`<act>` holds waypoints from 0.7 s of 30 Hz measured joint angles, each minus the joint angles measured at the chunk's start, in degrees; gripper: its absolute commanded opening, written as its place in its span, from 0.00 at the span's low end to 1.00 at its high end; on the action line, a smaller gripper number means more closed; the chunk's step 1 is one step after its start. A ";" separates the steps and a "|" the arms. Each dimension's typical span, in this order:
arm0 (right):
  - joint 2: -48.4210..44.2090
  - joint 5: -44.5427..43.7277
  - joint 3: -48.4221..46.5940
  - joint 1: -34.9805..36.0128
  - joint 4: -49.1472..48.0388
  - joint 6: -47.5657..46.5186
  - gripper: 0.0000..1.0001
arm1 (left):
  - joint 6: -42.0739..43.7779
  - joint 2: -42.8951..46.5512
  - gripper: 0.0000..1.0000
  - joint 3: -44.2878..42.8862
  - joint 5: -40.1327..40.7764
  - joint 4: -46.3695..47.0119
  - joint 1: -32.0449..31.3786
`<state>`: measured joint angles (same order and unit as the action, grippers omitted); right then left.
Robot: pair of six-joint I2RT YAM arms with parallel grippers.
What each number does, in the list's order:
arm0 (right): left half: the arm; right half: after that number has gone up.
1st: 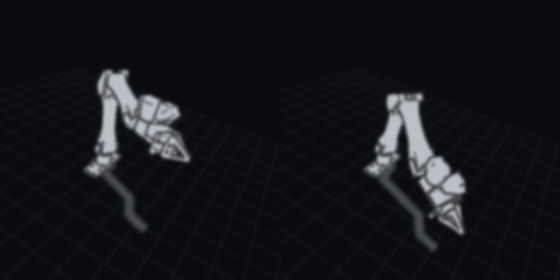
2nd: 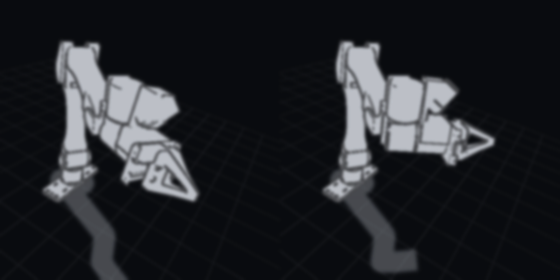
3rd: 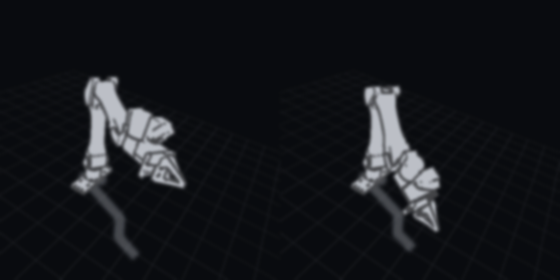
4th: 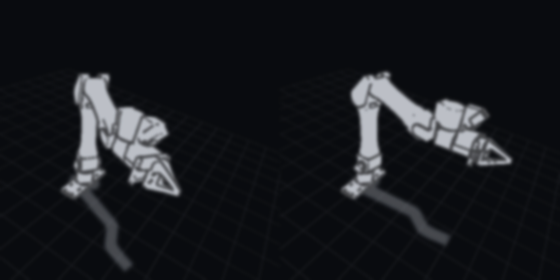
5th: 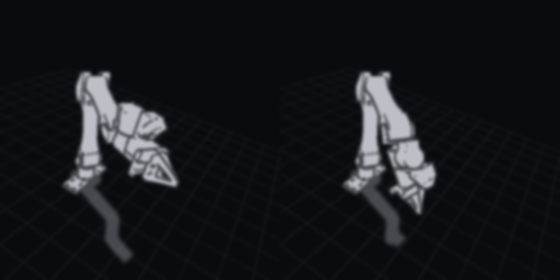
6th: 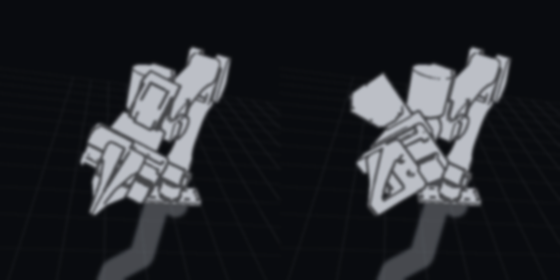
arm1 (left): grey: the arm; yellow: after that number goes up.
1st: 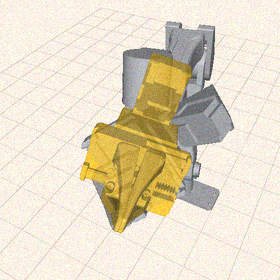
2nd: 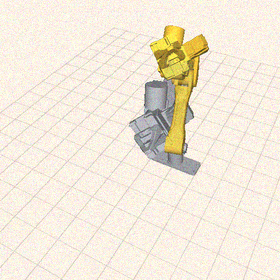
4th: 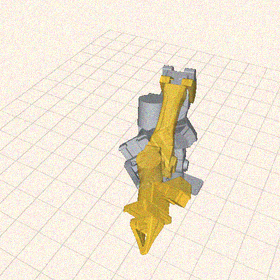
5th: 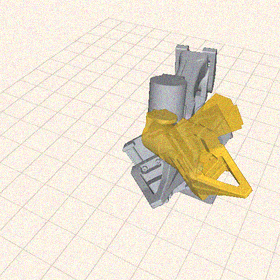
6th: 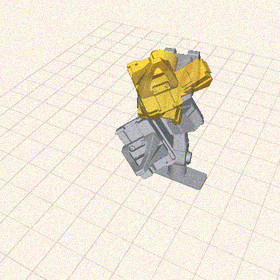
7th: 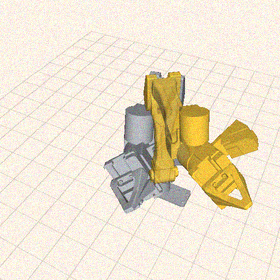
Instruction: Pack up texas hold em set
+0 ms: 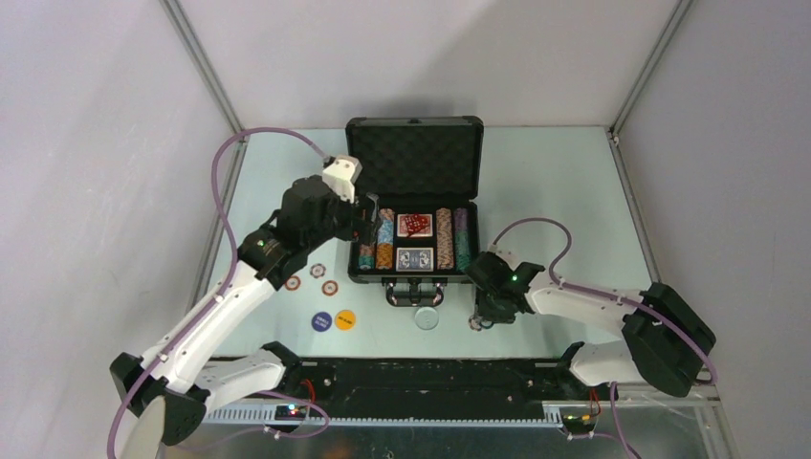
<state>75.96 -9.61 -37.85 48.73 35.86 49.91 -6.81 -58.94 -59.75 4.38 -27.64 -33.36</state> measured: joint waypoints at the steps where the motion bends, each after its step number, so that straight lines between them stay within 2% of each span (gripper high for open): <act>1: -0.44 0.00 0.26 0.00 -0.20 -0.02 0.42 | -0.55 0.00 1.00 0.00 0.17 -0.09 0.00; 6: -3.10 -0.02 0.70 0.20 -0.68 -0.74 0.42 | -4.81 0.07 0.98 0.00 -0.83 -0.15 0.00; 8: -3.78 -0.02 0.72 0.42 -0.68 -1.09 0.42 | -7.52 -0.76 0.93 0.00 -3.17 -0.11 0.02; 15: -4.20 -0.39 0.74 1.68 -0.81 -2.03 0.44 | -15.54 -5.79 0.93 2.01 -10.86 -0.15 0.07; 21: -4.50 -0.70 0.76 0.81 0.87 -0.42 0.60 | -17.22 -4.85 0.93 3.15 -11.89 -1.11 0.07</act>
<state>71.46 -10.31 -37.08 49.54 36.73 49.50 -24.03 -63.79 -56.60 -7.51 -28.75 -33.30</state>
